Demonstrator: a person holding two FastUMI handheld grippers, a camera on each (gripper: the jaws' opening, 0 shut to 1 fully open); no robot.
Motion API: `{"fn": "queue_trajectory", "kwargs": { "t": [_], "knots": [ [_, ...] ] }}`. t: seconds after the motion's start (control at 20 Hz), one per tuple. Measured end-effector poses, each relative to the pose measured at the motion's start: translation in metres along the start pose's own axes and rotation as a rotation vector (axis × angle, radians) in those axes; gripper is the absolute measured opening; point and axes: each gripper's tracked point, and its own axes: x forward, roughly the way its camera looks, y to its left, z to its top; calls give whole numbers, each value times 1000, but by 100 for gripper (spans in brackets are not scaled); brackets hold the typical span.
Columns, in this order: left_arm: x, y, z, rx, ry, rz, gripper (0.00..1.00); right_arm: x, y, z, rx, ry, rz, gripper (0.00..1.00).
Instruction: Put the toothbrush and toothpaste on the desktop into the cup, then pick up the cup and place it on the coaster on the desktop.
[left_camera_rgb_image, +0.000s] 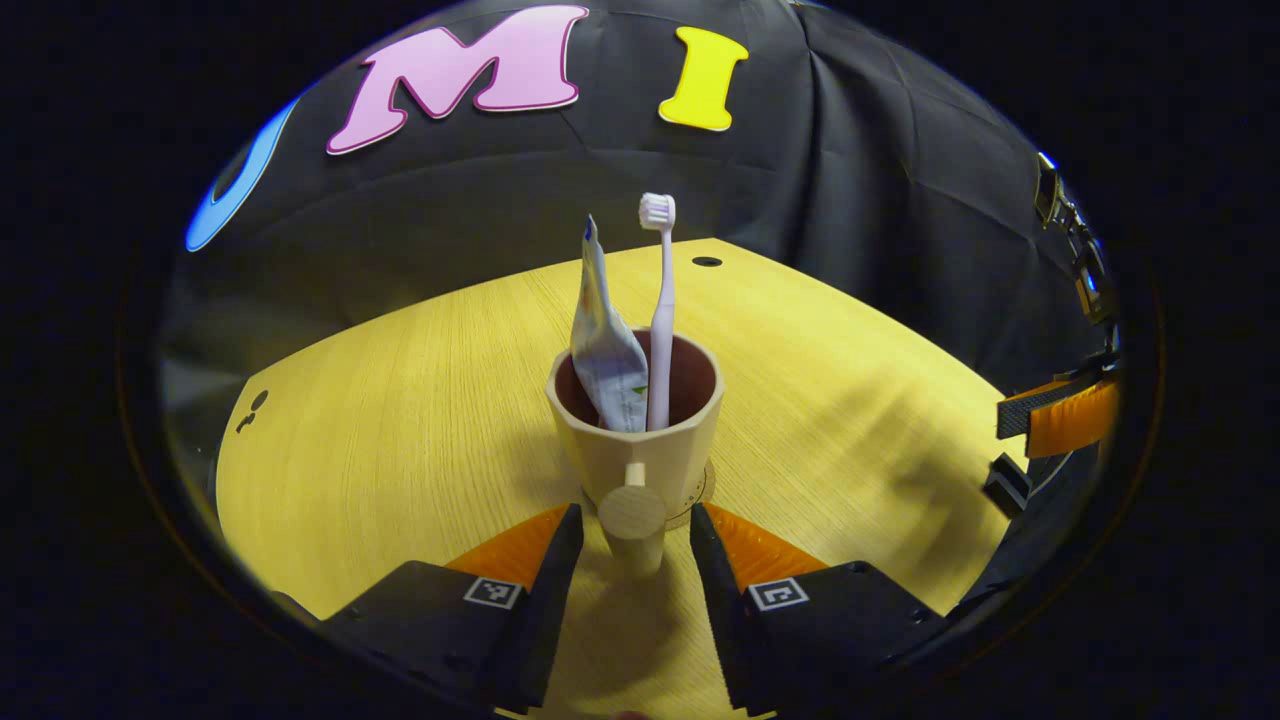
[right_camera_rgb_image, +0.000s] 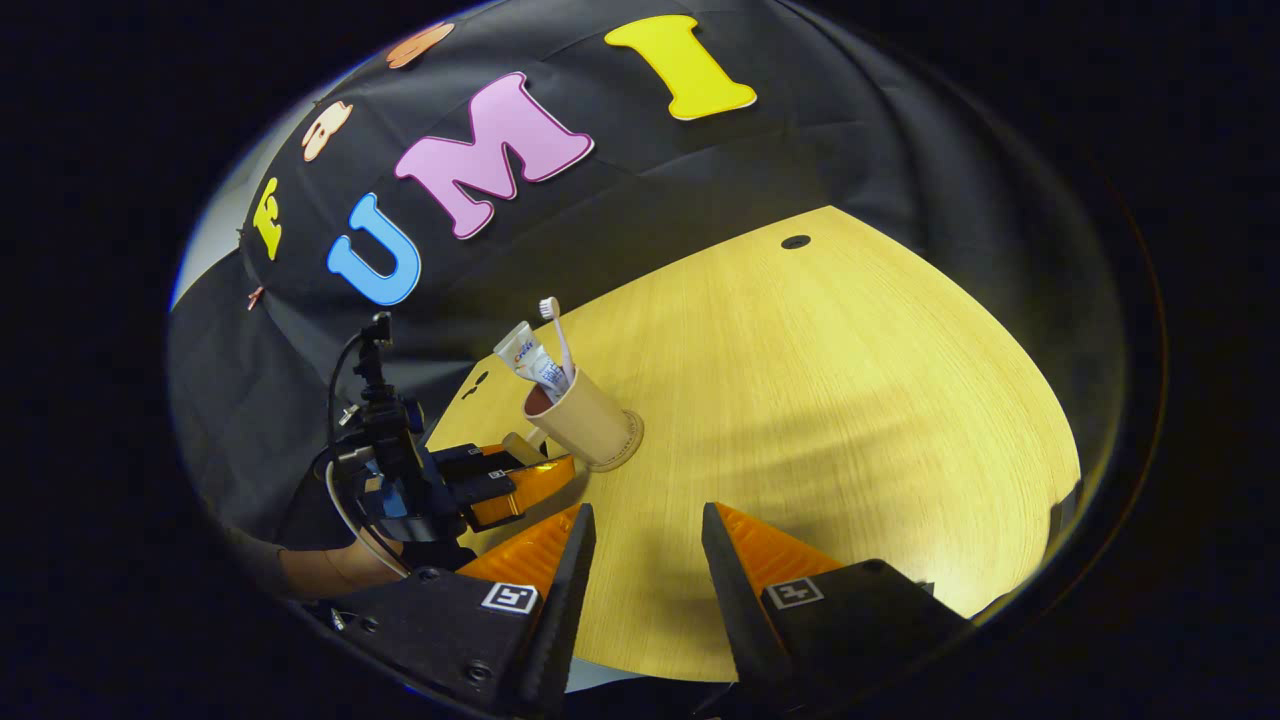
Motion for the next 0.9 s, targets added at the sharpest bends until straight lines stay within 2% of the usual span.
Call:
{"fn": "queue_trajectory", "kwargs": {
  "t": [0.05,0.1,0.2,0.4,0.55,0.85,0.9],
  "knots": [
    [-8,0,3,-10,-10,-14,70,1,6,2,-4,-1,6,70],
    [-16,-2,5,-18,-22,-26,80,2,12,3,-7,-2,12,71],
    [-34,4,9,-26,-30,-19,85,4,25,6,-16,-6,18,78],
    [-79,24,24,-49,-74,38,90,6,51,13,-45,-11,27,78],
    [-114,49,38,-96,-129,102,98,7,69,18,-74,-21,30,86],
    [-163,78,58,-159,-218,177,98,5,103,33,-153,-57,31,97],
    [-169,81,59,-170,-227,185,98,7,109,36,-168,-65,34,90]
  ]
}}
